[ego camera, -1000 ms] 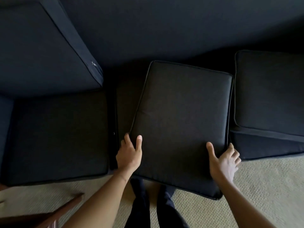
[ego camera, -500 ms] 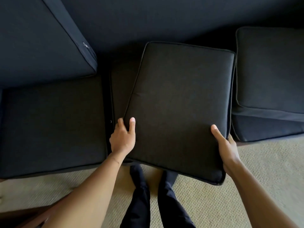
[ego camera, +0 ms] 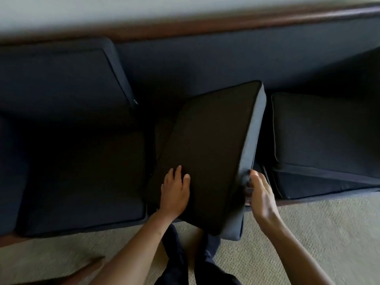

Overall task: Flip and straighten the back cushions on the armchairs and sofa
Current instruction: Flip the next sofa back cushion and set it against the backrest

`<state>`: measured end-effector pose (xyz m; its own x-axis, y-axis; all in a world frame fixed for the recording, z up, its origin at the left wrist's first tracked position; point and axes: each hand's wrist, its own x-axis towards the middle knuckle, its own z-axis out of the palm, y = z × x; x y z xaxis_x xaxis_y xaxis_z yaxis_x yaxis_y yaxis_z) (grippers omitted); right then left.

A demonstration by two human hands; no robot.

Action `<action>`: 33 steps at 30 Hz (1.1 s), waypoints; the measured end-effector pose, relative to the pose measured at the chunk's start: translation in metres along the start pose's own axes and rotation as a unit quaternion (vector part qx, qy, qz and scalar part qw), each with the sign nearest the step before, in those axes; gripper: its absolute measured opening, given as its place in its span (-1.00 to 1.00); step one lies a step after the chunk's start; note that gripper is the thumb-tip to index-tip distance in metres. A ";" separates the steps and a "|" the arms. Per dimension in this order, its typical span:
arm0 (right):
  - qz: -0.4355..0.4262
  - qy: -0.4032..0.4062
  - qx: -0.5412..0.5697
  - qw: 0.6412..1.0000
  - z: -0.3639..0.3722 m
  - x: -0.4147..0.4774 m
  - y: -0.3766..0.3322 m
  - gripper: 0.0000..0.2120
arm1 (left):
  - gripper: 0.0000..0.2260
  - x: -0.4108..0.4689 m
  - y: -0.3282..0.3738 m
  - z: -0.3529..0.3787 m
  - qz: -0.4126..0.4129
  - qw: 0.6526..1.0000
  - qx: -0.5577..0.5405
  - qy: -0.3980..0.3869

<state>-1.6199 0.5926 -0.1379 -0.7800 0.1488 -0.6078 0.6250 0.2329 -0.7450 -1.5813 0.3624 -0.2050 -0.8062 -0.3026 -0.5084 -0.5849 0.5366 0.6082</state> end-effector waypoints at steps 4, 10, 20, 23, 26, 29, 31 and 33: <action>-0.092 -0.078 -0.055 0.991 0.006 -0.023 -0.044 -0.43 | -0.52 -0.031 0.030 -0.042 0.018 0.994 -0.105 0.008; -0.297 -0.185 -0.377 0.857 0.045 -0.034 -0.120 -0.05 | -0.49 -0.084 0.045 -0.115 0.040 0.981 -0.171 0.078; -0.526 -0.163 -0.726 0.412 0.140 0.008 -0.185 0.06 | 0.14 -0.115 0.036 -0.132 0.026 0.968 0.235 0.080; -0.533 -0.186 -0.719 0.404 0.150 0.007 -0.194 -0.03 | 0.06 -0.104 0.020 -0.156 0.025 0.980 0.188 0.064; -0.533 -0.179 -0.723 0.403 0.162 0.001 -0.206 -0.09 | 0.00 -0.094 0.005 -0.187 0.055 0.986 0.147 0.059; -0.522 -0.167 -0.720 0.425 0.175 -0.016 -0.211 -0.12 | -0.04 -0.085 -0.014 -0.229 0.100 0.986 0.116 0.060; -0.507 -0.157 -0.717 0.452 0.185 -0.030 -0.209 -0.14 | -0.07 -0.077 -0.029 -0.264 0.129 0.986 0.092 0.053; -0.503 -0.151 -0.698 0.486 0.199 -0.042 -0.207 -0.20 | -0.10 -0.066 -0.046 -0.298 0.141 0.988 0.045 0.040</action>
<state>-1.7105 0.3468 -0.0122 -0.4972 -0.8148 -0.2983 -0.8634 0.4985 0.0774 -1.5281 0.1226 -0.0178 -0.9426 -0.1909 -0.2741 -0.3288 0.6755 0.6600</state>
